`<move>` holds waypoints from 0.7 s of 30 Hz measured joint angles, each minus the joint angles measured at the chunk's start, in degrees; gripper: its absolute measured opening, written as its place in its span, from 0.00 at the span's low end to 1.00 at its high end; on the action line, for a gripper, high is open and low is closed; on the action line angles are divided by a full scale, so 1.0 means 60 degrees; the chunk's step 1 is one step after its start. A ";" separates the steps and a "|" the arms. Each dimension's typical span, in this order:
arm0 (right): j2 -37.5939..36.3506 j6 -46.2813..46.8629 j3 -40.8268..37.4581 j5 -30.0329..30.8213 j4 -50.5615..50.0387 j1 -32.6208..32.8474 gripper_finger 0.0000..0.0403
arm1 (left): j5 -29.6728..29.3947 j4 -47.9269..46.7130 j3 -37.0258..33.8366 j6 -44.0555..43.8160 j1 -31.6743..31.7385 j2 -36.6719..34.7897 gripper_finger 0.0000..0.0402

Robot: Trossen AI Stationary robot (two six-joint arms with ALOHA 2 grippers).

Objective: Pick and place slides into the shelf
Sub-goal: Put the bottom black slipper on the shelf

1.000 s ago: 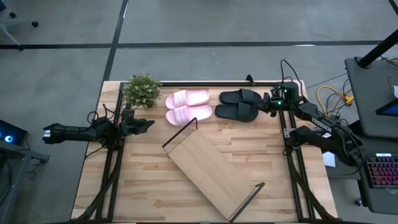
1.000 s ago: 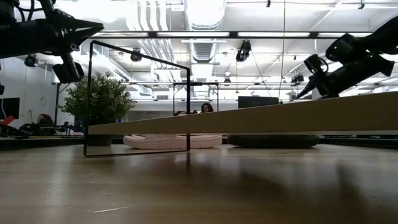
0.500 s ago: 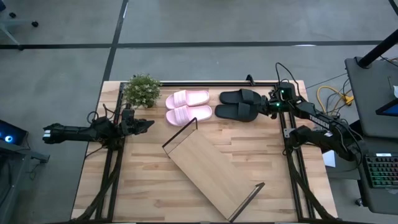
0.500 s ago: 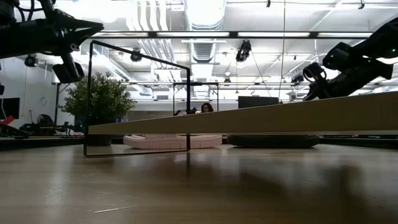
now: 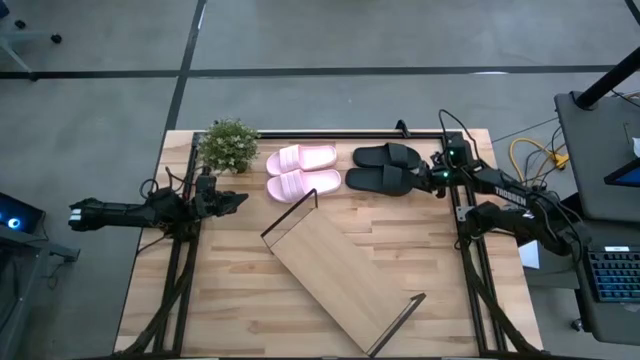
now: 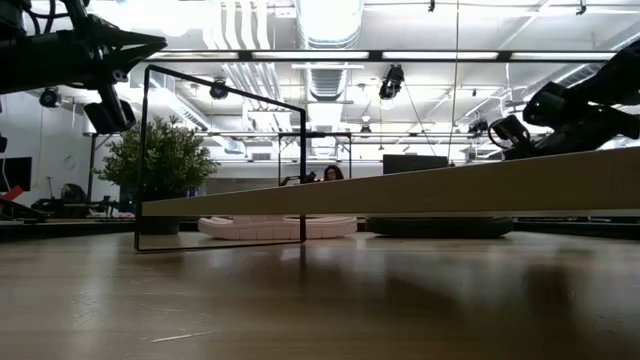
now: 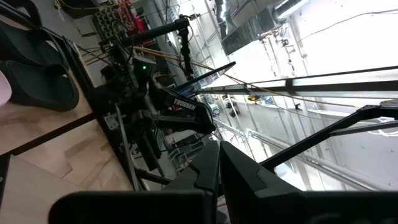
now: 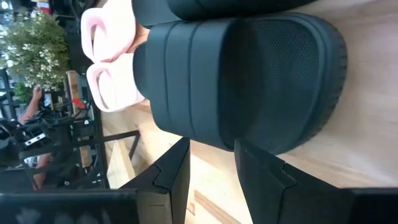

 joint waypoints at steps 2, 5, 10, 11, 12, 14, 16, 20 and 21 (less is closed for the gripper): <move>-0.0009 0.0191 -0.0152 -0.0066 0.0335 0.0000 0.29 | 0.0000 0.0000 0.0000 -0.0002 0.0002 0.0000 0.00; -0.0010 0.0441 -0.0364 -0.0145 0.0687 0.0000 0.29 | -0.0003 0.0000 0.0000 -0.0002 -0.0001 0.0000 0.00; 0.0027 0.0514 -0.0524 -0.0155 0.0849 0.0025 0.29 | -0.0004 0.0000 0.0000 -0.0002 0.0001 0.0001 0.00; 0.0023 0.0517 -0.0525 -0.0176 0.0899 0.0025 0.29 | -0.0004 0.0000 0.0000 -0.0002 -0.0001 0.0000 0.00; 0.0023 0.0552 -0.0525 -0.0197 0.0981 0.0025 0.29 | -0.0007 0.0000 0.0000 -0.0002 0.0001 0.0000 0.00; 0.0023 0.0668 -0.0525 -0.0218 0.1169 0.0025 0.29 | -0.0007 0.0000 0.0000 0.0001 0.0002 0.0002 0.00; 0.0023 0.0770 -0.0525 -0.0220 0.1293 0.0025 0.29 | -0.0040 0.0000 0.0000 0.0000 0.0001 0.0000 0.00; 0.0023 0.0839 -0.0525 -0.0217 0.1332 0.0061 0.29 | -0.0040 0.0000 0.0000 0.0005 -0.0001 0.0004 0.00; 0.0023 0.0839 -0.0525 -0.0215 0.1345 0.0107 0.29 | -0.0040 0.0000 0.0000 0.0005 0.0001 0.0002 0.00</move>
